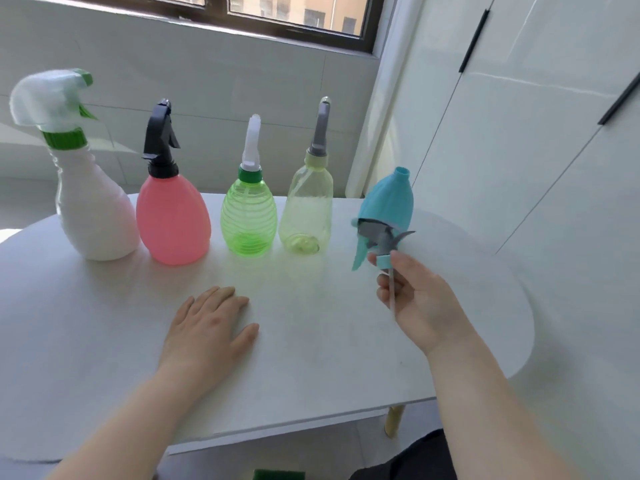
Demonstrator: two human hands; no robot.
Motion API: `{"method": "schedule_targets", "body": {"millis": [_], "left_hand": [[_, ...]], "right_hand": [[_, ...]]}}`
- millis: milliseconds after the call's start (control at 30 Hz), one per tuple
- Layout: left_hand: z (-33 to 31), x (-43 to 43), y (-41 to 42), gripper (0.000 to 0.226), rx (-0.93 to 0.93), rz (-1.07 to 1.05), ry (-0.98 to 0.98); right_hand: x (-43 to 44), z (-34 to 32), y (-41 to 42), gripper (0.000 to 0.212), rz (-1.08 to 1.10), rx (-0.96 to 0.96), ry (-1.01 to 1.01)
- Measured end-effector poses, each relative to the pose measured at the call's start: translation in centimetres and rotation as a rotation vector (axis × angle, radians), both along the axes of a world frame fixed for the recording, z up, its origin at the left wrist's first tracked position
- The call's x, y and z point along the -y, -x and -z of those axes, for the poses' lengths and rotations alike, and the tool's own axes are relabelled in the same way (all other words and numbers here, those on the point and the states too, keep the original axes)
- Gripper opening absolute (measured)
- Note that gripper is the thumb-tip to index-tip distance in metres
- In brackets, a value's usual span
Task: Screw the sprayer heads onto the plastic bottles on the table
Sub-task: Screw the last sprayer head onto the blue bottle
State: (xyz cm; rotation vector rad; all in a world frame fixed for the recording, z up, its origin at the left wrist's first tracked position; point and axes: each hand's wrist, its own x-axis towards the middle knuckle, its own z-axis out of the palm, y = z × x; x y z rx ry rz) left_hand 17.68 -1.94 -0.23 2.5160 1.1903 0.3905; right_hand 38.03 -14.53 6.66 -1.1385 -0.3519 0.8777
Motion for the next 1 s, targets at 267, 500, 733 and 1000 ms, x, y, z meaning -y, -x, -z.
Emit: {"method": "schedule_targets", "body": {"millis": [267,500,733,1000], "left_hand": [[-4.2,1.2,-6.6,0.025,0.265,0.108,0.081],[-7.2,1.9,-17.7,0.049,0.616,0.135,0.137],[-6.7,-1.0,-22.8,0.102,0.515,0.016,0.369],[-5.8,-1.7,-24.8,0.119,0.560,0.130,0.533]], "right_hand": [[1.3,1.0,-4.9,0.021,0.097,-0.198,-0.296],[2.2,2.5,-7.8,0.006,0.234,-0.206,-0.265],[2.8,3.5,-9.4,0.031,0.299,-0.173,-0.223],[2.4,4.1,-9.5,0.020,0.288,-0.107,-0.203]]}}
